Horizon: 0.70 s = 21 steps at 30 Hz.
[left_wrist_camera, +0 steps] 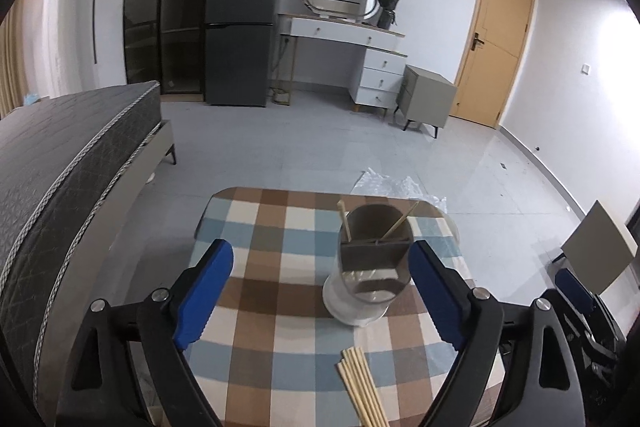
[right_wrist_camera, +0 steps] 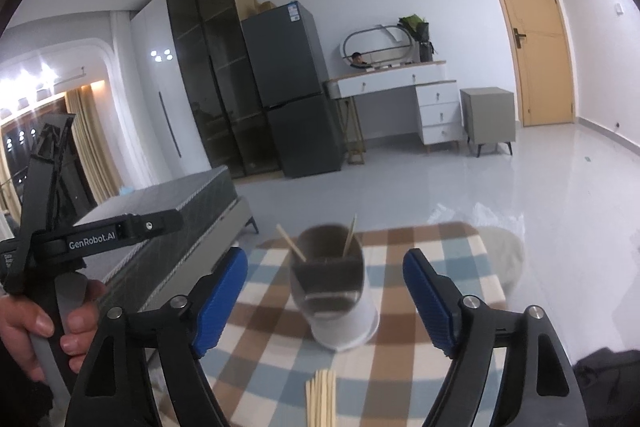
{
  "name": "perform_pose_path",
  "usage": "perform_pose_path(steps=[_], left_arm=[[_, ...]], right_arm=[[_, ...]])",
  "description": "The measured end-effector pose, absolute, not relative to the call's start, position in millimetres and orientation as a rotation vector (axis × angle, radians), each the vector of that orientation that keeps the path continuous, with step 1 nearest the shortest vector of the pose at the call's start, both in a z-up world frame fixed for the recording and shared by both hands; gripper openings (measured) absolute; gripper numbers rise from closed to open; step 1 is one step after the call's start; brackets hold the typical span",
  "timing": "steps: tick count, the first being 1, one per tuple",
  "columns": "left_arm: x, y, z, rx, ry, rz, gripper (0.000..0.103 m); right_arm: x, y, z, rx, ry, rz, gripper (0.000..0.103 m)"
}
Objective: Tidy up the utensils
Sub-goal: 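Move both grippers back down to the remaining chopstick bundle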
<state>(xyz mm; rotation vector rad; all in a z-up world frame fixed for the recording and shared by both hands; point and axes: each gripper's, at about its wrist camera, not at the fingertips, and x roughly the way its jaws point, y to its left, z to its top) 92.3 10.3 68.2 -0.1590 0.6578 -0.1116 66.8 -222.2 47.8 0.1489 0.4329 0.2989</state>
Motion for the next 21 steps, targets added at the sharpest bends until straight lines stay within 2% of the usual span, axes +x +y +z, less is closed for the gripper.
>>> perform_pose_path(steps=[11, 21], left_arm=[[68.4, 8.4, 25.6, -0.139, 0.651, -0.093, 0.087], [74.6, 5.7, -32.9, -0.161, 0.769, -0.093, 0.088]], right_arm=[[47.2, -213.0, -7.6, 0.119, 0.529, 0.295, 0.089], [58.5, -213.0, -45.6, 0.121, 0.652, 0.291, 0.089]])
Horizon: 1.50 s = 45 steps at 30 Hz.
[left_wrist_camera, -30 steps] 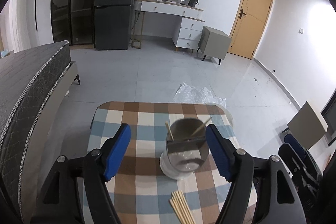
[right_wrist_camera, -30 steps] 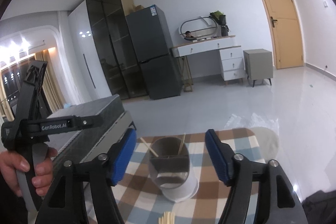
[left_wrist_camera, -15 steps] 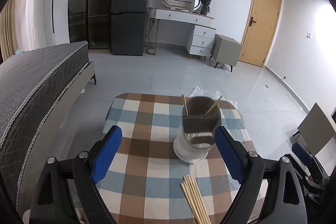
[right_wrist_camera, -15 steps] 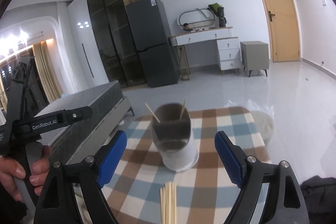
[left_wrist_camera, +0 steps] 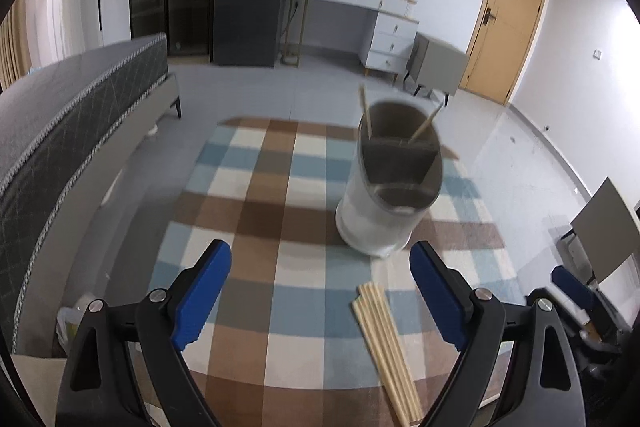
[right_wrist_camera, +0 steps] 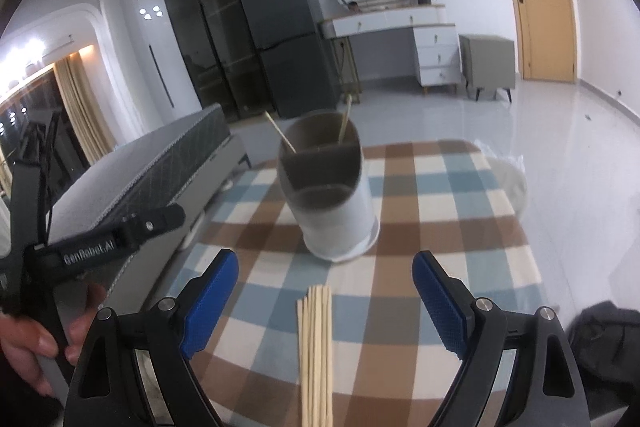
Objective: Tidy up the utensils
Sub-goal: 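Move both grippers back down to the remaining chopstick bundle, then close the right gripper on one chopstick from the bundle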
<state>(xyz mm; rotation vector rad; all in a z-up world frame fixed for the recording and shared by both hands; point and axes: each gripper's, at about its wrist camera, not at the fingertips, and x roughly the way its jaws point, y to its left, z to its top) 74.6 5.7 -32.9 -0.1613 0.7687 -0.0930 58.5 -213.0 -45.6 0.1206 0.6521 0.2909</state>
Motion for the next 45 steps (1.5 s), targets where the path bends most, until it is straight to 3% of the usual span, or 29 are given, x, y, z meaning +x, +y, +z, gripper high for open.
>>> perform_pose_path(steps=[12, 27, 41, 45], left_arm=[[95.8, 27.7, -77.8, -0.242, 0.957, -0.034, 0.088], [117.8, 62.1, -97.3, -0.435, 1.100, 0.015, 0.088], [122.8, 69.4, -101.6, -0.465, 1.139, 0.026, 0.088], [125.0, 70.6, -106.2, -0.438, 1.148, 0.047, 0.088]], right_arm=[[93.2, -185.4, -101.2, 0.022, 0.882, 0.269, 0.086], [158.4, -159.9, -176.0, -0.095, 1.138, 0.252, 0.034], [159.7, -136.5, -182.4, -0.225, 1.124, 0.236, 0.030], [167.2, -127.8, -182.4, -0.223, 1.107, 0.261, 0.015]])
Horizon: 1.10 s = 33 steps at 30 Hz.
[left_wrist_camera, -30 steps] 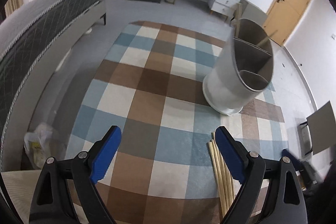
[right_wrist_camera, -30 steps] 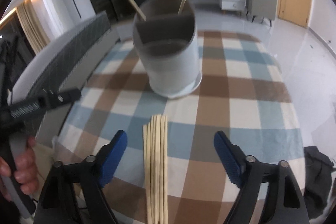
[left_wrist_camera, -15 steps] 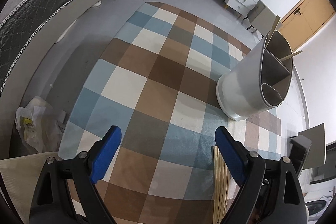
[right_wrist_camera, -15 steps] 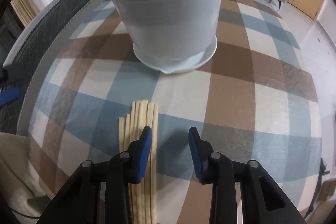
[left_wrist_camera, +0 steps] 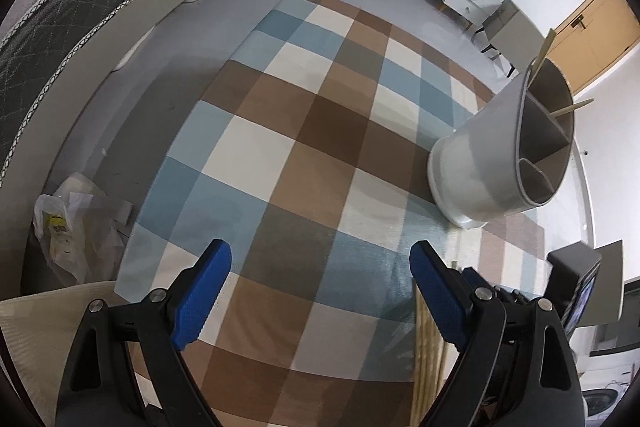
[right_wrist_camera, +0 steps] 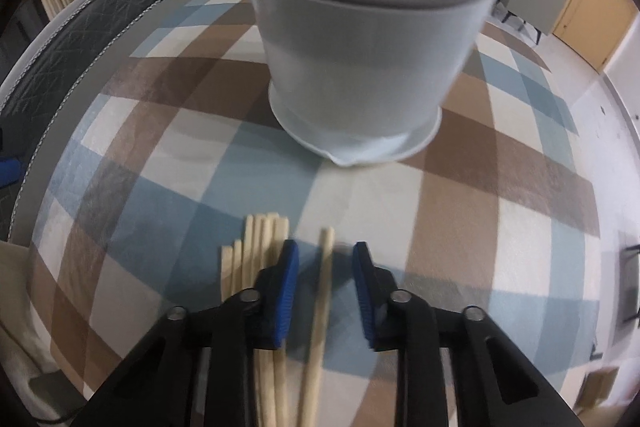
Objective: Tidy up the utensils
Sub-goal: 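Close the right gripper on one chopstick from the bundle, then close the left gripper on another chopstick while the right gripper holds its chopstick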
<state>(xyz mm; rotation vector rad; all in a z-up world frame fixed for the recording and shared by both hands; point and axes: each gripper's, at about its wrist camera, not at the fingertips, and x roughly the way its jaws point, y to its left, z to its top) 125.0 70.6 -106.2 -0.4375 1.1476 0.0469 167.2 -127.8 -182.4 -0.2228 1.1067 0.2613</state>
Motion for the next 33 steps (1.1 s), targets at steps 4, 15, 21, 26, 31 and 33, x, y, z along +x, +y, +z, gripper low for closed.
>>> perform_pose_path(steps=[4, 15, 21, 26, 31, 33], left_arm=[[127.0, 70.9, -113.1, -0.415, 1.158, 0.064, 0.088], [126.5, 14.9, -134.2, -0.291, 1.232, -0.085, 0.088], [123.1, -23.9, -146.2, -0.177, 1.294, -0.172, 0.088], [121.2, -33.1, -160.6, -0.097, 1.325, -0.146, 0.088], [119.4, -37.6, -167.9, -0.036, 1.341, -0.121, 0.088], [117.4, -40.4, -168.2, -0.010, 1.330, -0.123, 0.088]], right_arm=[[169.0, -132.3, -181.1, -0.162, 1.107, 0.273, 0.004], [163.6, -203.3, -134.7, 0.169, 0.986, 0.244, 0.004], [152.9, -226.9, -112.3, 0.237, 0.919, 0.241, 0.004], [150.9, -238.4, -106.1, 0.261, 0.896, 0.233, 0.004], [145.9, -238.9, -99.4, 0.235, 0.870, 0.236, 0.004], [144.7, -238.4, -98.1, 0.223, 0.863, 0.238, 0.004]])
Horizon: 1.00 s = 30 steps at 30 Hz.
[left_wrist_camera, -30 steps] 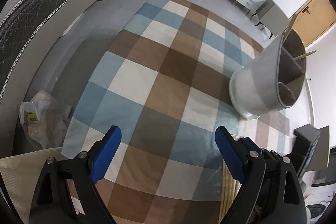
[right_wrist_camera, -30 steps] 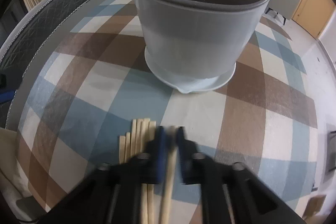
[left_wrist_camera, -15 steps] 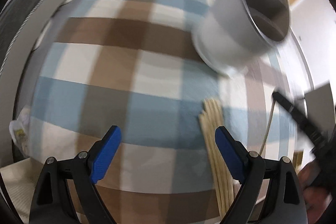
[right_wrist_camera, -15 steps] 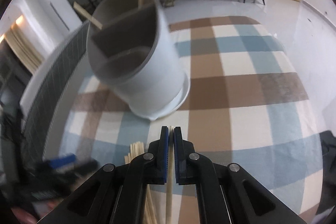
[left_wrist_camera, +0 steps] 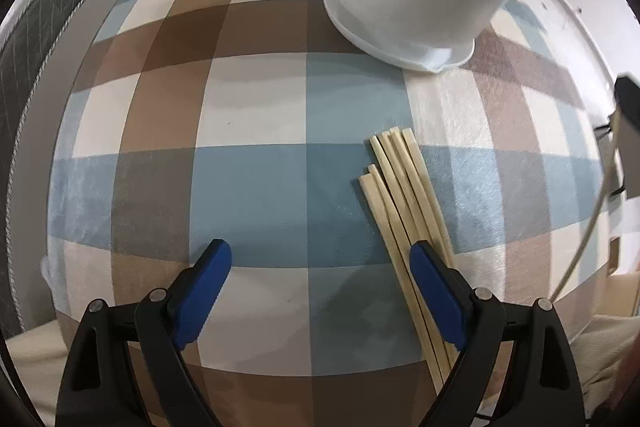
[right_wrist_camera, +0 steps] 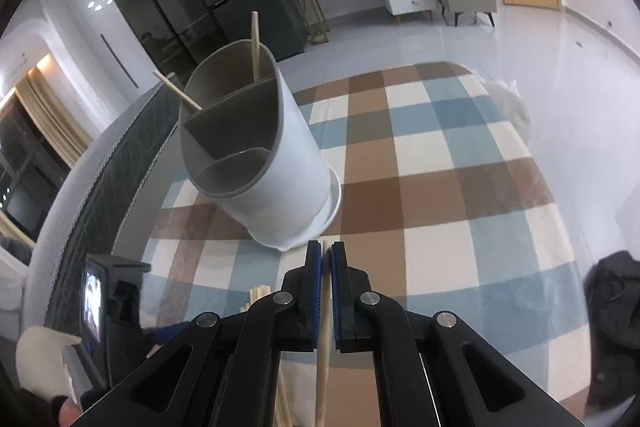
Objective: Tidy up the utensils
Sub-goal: 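Close the left gripper on another chopstick while the right gripper holds its chopstick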
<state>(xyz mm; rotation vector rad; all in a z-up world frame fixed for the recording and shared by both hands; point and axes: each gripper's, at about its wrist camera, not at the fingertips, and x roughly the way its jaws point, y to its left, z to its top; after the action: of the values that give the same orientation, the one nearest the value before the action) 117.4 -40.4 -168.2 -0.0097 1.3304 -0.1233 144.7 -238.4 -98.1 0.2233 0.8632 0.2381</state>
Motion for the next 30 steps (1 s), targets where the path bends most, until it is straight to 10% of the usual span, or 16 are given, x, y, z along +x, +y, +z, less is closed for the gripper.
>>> perform_pose_path(steps=[30], left_arm=[[110.4, -14.7, -177.2, -0.045, 1.378, -0.045, 0.089]], right_arm=[[147.4, -235.6, -100.2, 0.224, 0.865, 0.231, 0.004]])
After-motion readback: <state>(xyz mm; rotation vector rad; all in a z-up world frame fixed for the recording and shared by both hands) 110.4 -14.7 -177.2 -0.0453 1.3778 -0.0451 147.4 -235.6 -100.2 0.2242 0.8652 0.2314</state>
